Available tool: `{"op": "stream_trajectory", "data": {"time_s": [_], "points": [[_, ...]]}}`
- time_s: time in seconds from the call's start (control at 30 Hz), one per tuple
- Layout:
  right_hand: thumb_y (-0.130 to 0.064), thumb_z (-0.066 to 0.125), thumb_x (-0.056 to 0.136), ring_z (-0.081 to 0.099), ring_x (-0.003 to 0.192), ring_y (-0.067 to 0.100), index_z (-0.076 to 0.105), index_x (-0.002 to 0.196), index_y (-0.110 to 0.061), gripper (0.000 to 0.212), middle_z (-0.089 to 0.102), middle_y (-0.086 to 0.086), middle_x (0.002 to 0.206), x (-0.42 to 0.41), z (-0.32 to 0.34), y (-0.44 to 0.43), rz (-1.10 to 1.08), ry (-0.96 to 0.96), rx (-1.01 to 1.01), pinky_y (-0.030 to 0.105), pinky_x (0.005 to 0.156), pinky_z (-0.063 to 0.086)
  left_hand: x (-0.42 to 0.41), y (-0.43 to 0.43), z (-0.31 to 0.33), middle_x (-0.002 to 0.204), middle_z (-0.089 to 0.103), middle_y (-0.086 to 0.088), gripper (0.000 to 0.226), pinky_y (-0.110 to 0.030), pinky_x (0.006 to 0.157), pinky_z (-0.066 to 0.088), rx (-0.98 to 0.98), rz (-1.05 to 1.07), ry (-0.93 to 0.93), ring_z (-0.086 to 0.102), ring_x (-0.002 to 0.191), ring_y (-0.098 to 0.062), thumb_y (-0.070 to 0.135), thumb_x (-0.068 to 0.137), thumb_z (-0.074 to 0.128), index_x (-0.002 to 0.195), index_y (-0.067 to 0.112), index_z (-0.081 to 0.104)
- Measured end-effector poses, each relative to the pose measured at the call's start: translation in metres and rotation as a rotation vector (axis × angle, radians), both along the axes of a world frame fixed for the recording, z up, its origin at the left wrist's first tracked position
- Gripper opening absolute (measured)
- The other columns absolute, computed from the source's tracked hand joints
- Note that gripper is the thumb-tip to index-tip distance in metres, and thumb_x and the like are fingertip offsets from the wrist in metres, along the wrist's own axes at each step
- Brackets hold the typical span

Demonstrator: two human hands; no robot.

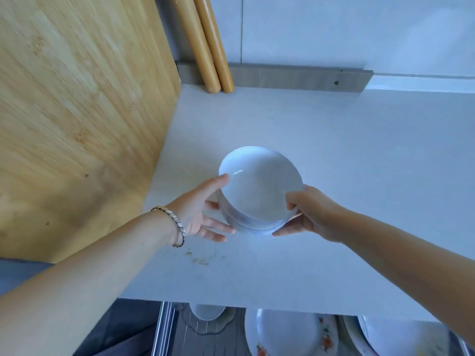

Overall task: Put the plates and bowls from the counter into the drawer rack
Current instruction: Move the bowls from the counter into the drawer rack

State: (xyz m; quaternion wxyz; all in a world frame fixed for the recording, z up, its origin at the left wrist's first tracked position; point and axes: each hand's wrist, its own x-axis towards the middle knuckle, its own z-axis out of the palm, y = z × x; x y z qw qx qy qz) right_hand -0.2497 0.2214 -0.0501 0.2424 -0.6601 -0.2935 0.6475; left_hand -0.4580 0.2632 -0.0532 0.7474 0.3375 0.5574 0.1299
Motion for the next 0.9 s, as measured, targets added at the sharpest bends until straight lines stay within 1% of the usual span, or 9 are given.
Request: {"op": "stream_trajectory", "data": {"time_s": [0.1, 0.2, 0.3, 0.5, 0.57, 0.67, 0.73, 0.83, 0.9], "points": [[-0.011, 0.043, 0.065, 0.066, 0.078, 0.032, 0.052, 0.108, -0.013, 0.044, 0.061, 0.011, 0.098, 0.024, 0.013, -0.060, 0.066, -0.044, 0.000, 0.041, 0.076, 0.061, 0.019, -0.053, 0.003, 0.116, 0.060, -0.014, 0.056, -0.035, 0.054, 0.056, -0.053, -0.030, -0.053, 0.072, 0.074, -0.040, 0.045, 0.065, 0.058, 0.117, 0.025, 0.049], [-0.009, 0.044, 0.076, 0.068, 0.066, 0.027, 0.051, 0.098, -0.023, 0.026, 0.064, 0.007, 0.091, 0.047, 0.025, -0.122, 0.112, -0.077, 0.007, 0.036, 0.071, 0.062, 0.039, -0.120, 0.011, 0.123, 0.057, -0.014, 0.051, -0.036, 0.057, 0.057, -0.026, -0.006, -0.098, 0.071, 0.080, -0.045, 0.039, 0.068, 0.054, 0.118, 0.030, 0.048], [-0.007, 0.043, 0.084, 0.070, 0.066, 0.026, 0.049, 0.110, -0.027, 0.034, 0.067, 0.005, 0.094, 0.066, 0.032, -0.183, 0.171, -0.131, 0.009, 0.032, 0.064, 0.061, 0.057, -0.188, 0.016, 0.124, 0.056, -0.014, 0.060, -0.036, 0.058, 0.058, -0.015, 0.005, -0.103, 0.070, 0.084, -0.047, 0.034, 0.067, 0.049, 0.127, 0.034, 0.040], [-0.001, 0.042, 0.088, 0.068, 0.066, 0.026, 0.043, 0.116, -0.026, 0.038, 0.062, -0.001, 0.089, 0.081, 0.019, -0.278, 0.258, -0.131, -0.086, 0.040, 0.068, 0.061, 0.072, -0.292, 0.009, 0.109, 0.053, 0.003, 0.038, -0.037, 0.061, 0.060, -0.040, 0.015, -0.079, 0.072, 0.064, -0.031, 0.024, 0.065, 0.048, 0.094, 0.048, 0.047], [-0.005, 0.045, 0.080, 0.068, 0.075, 0.027, 0.045, 0.112, -0.030, 0.041, 0.063, -0.001, 0.094, 0.077, 0.006, -0.300, 0.278, -0.142, -0.111, 0.044, 0.071, 0.061, 0.070, -0.315, -0.008, 0.116, 0.053, -0.002, 0.041, -0.037, 0.061, 0.059, -0.063, 0.003, -0.056, 0.071, 0.064, -0.030, 0.024, 0.065, 0.050, 0.099, 0.046, 0.047], [-0.011, 0.046, 0.074, 0.065, 0.081, 0.019, 0.047, 0.108, -0.033, 0.040, 0.062, -0.003, 0.095, 0.067, -0.023, -0.321, 0.298, -0.226, -0.174, 0.038, 0.070, 0.060, 0.061, -0.340, -0.038, 0.121, 0.054, -0.003, 0.059, -0.034, 0.061, 0.059, -0.138, -0.054, -0.017, 0.071, 0.066, -0.029, 0.025, 0.063, 0.055, 0.118, 0.042, 0.041], [-0.019, 0.047, 0.067, 0.063, 0.086, 0.020, 0.049, 0.112, -0.030, 0.047, 0.063, -0.001, 0.094, 0.064, -0.041, -0.330, 0.316, -0.303, -0.223, 0.039, 0.076, 0.057, 0.052, -0.348, -0.057, 0.121, 0.055, 0.002, 0.075, -0.032, 0.064, 0.059, -0.215, -0.103, -0.030, 0.072, 0.069, -0.024, 0.038, 0.057, 0.064, 0.126, 0.044, 0.036], [-0.013, 0.050, 0.069, 0.057, 0.075, 0.014, 0.052, 0.104, -0.023, 0.037, 0.061, -0.002, 0.083, 0.052, -0.074, -0.338, 0.238, -0.250, -0.306, 0.027, 0.056, 0.052, 0.029, -0.341, -0.088, 0.128, 0.053, -0.002, 0.060, -0.029, 0.070, 0.058, -0.310, -0.138, -0.006, 0.072, 0.078, -0.018, 0.063, 0.074, 0.055, 0.128, 0.041, 0.040], [0.002, 0.046, 0.086, 0.053, 0.071, 0.011, 0.049, 0.103, -0.022, 0.030, 0.058, -0.002, 0.082, 0.046, -0.094, -0.339, 0.218, -0.241, -0.323, 0.018, 0.045, 0.044, 0.015, -0.330, -0.119, 0.125, 0.057, -0.009, 0.044, -0.035, 0.079, 0.053, -0.263, -0.039, 0.161, 0.065, 0.087, -0.023, 0.051, 0.092, 0.043, 0.127, 0.024, 0.048]]}}
